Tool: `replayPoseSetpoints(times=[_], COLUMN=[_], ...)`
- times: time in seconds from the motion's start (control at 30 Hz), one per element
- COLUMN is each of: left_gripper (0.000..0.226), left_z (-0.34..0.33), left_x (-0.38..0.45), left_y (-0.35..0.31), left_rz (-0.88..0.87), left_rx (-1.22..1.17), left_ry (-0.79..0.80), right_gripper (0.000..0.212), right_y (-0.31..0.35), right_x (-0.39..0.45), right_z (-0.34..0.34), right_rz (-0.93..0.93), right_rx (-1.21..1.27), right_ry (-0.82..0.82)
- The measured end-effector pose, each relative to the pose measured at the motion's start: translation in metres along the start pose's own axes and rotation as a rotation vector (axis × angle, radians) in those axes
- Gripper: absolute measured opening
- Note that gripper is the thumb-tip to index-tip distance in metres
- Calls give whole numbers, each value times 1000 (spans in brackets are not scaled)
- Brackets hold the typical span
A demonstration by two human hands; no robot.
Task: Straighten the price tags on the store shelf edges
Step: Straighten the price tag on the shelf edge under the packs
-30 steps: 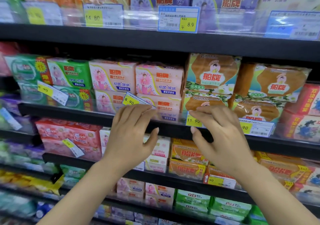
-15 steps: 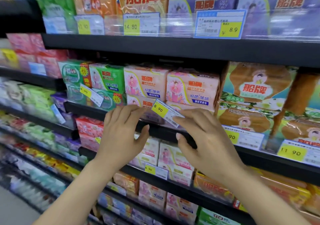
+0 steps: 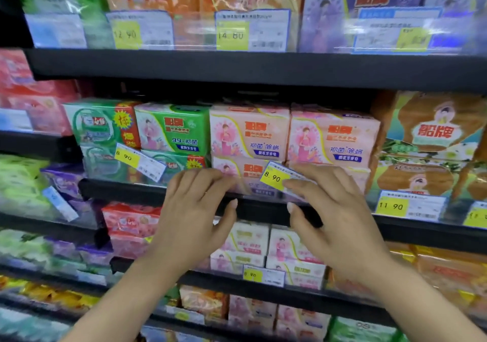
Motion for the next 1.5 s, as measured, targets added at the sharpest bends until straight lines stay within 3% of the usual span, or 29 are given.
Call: replayPoseSetpoints(times=[0.7,0.9,1.33,1.5], left_gripper=[33,35,46,49], left_z=[-1,4,56,73], left_x=[1,-2,-49,-64], left_y=[9,6,72,105], left_rz=[-44,-20,256,309], left_rx=[-105,-89,111,177], left_ry=[79,115,221,184], right_gripper=[35,38,34,35], right_y=[25,29,58,78], right_x=[8,5,29,43], right_z=[-17,-13,-19,-42], right_rz=[-27,-42,157,193], right_rx=[-216,-148,62,100], right_ry=[157,148,102,111])
Point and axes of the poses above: each hand's wrist, its own x-axis towards the middle knuckle, its own z-axis out of the back of the hand, y = z × x, the point moved 7 cm from there along x, towards the middle knuckle, and after that the axes turned 5 degrees about y, right-handed, at the moved point
